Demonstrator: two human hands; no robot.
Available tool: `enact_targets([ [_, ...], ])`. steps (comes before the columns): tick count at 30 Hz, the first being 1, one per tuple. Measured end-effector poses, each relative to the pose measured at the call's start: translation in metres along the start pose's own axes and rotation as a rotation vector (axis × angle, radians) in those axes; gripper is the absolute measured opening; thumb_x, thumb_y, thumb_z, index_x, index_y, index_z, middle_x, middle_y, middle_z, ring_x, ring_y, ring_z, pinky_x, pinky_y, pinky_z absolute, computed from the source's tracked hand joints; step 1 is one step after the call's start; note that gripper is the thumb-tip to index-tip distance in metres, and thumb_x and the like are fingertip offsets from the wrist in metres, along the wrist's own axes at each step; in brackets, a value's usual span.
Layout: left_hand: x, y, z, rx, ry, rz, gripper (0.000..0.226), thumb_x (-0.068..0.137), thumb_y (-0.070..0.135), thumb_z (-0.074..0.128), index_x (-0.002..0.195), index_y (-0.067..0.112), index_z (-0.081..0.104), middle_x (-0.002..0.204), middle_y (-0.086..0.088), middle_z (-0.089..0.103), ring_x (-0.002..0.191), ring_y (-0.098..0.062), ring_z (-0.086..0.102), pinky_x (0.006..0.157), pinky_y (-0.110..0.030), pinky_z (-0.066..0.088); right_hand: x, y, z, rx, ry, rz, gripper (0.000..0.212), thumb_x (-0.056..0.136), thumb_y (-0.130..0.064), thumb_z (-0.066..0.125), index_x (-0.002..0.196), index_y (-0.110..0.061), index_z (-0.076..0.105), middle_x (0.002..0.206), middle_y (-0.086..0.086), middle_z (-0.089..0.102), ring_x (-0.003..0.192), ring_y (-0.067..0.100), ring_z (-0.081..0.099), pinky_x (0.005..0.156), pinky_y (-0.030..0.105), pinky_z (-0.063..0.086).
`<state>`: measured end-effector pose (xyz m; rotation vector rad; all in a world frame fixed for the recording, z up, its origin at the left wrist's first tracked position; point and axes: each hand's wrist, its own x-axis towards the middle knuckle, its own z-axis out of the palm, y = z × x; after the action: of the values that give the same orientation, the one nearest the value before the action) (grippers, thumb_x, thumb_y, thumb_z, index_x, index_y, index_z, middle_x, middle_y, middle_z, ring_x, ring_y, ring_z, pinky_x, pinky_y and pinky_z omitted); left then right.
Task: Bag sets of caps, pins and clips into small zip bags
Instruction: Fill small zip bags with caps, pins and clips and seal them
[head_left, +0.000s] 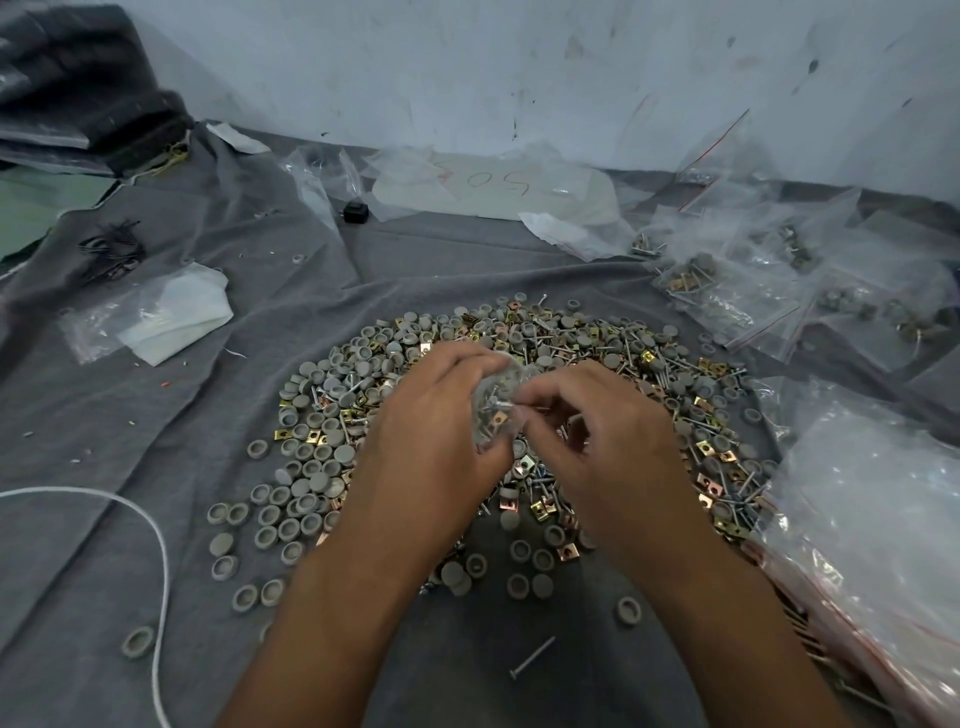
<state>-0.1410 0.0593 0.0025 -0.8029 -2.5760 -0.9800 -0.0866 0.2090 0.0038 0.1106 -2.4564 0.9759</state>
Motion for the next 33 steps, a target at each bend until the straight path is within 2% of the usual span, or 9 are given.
enact_targets([
  [7, 0.0, 0.0, 0.002, -0.007, 0.001, 0.022, 0.047, 0.081, 0.03, 0.069, 0.127, 0.021, 0.062, 0.122, 0.011, 0.055, 0.104, -0.001, 0.05, 0.094, -0.032, 0.051, 0.0, 0.001, 0.009, -0.075, 0.102, -0.106, 0.023, 0.086, -0.01, 0.079, 0.108, -0.014, 0.072, 0.102, -0.004, 0.067, 0.09, 0.003, 0.063, 0.08, 0.014, 0.051],
  [12, 0.001, -0.002, -0.004, -0.006, 0.019, -0.028, 0.052, 0.079, 0.036, 0.07, 0.129, 0.027, 0.059, 0.119, 0.02, 0.05, 0.089, 0.003, 0.048, 0.084, -0.01, 0.043, 0.005, 0.003, 0.003, 0.091, 0.185, -0.009, 0.016, 0.09, -0.016, 0.075, 0.103, -0.023, 0.068, 0.096, -0.013, 0.067, 0.089, -0.001, 0.065, 0.076, 0.009, 0.05],
  [16, 0.003, -0.002, -0.016, -0.064, 0.169, -0.084, 0.053, 0.08, 0.032, 0.074, 0.13, 0.03, 0.057, 0.119, 0.021, 0.048, 0.09, 0.002, 0.053, 0.078, -0.004, 0.042, -0.001, 0.023, 0.002, -0.073, -0.198, 0.199, 0.02, 0.09, -0.023, 0.075, 0.094, -0.039, 0.064, 0.088, -0.022, 0.062, 0.083, -0.006, 0.06, 0.07, 0.012, 0.05],
  [18, 0.003, -0.002, -0.024, -0.16, 0.267, -0.058, 0.049, 0.083, 0.03, 0.072, 0.129, 0.03, 0.057, 0.121, 0.019, 0.051, 0.096, 0.0, 0.055, 0.08, -0.01, 0.048, -0.005, 0.027, 0.007, -0.196, -0.367, 0.229, 0.018, 0.09, -0.029, 0.074, 0.1, -0.042, 0.065, 0.088, -0.026, 0.057, 0.082, -0.008, 0.056, 0.074, 0.019, 0.05],
  [21, 0.002, -0.007, -0.037, -0.488, 0.383, -0.142, 0.043, 0.09, 0.022, 0.07, 0.129, 0.037, 0.061, 0.112, 0.013, 0.064, 0.092, -0.007, 0.063, 0.076, -0.025, 0.057, -0.007, 0.028, 0.011, -0.296, -0.493, 0.228, 0.02, 0.092, -0.036, 0.071, 0.109, -0.044, 0.064, 0.094, -0.027, 0.05, 0.088, -0.004, 0.051, 0.078, 0.026, 0.05],
  [23, 0.006, -0.01, -0.043, -0.722, 0.397, -0.249, 0.042, 0.091, 0.016, 0.068, 0.126, 0.039, 0.065, 0.103, 0.008, 0.073, 0.09, -0.012, 0.067, 0.078, -0.031, 0.06, -0.006, 0.028, 0.012, -0.31, -0.514, 0.205, 0.016, 0.093, -0.04, 0.069, 0.108, -0.044, 0.064, 0.095, -0.025, 0.048, 0.091, -0.001, 0.05, 0.077, 0.027, 0.049],
  [25, 0.008, -0.012, -0.046, -0.864, 0.397, -0.303, 0.039, 0.091, 0.01, 0.064, 0.122, 0.033, 0.068, 0.105, 0.011, 0.075, 0.097, -0.01, 0.069, 0.084, -0.028, 0.058, -0.007, 0.025, 0.015, -0.299, -0.481, 0.176, 0.008, 0.094, -0.042, 0.066, 0.103, -0.043, 0.064, 0.095, -0.024, 0.048, 0.09, -0.001, 0.046, 0.069, 0.021, 0.041],
  [29, 0.008, -0.01, -0.047, -0.815, 0.46, -0.309, 0.038, 0.092, 0.008, 0.058, 0.12, 0.031, 0.07, 0.108, 0.009, 0.075, 0.097, -0.01, 0.071, 0.079, -0.021, 0.058, -0.009, 0.017, 0.022, -0.315, -0.47, 0.126, 0.004, 0.096, -0.04, 0.062, 0.096, -0.036, 0.063, 0.096, -0.02, 0.05, 0.094, 0.002, 0.047, 0.068, 0.025, 0.036],
  [33, 0.01, -0.013, -0.05, -0.91, 0.613, -0.35, 0.04, 0.091, 0.001, 0.053, 0.112, 0.03, 0.073, 0.109, 0.011, 0.075, 0.09, -0.005, 0.07, 0.074, -0.017, 0.055, -0.011, 0.01, 0.032, -0.251, -0.43, 0.06, 0.013, 0.098, -0.034, 0.061, 0.11, -0.035, 0.063, 0.106, -0.017, 0.052, 0.106, 0.007, 0.046, 0.078, 0.026, 0.042],
])
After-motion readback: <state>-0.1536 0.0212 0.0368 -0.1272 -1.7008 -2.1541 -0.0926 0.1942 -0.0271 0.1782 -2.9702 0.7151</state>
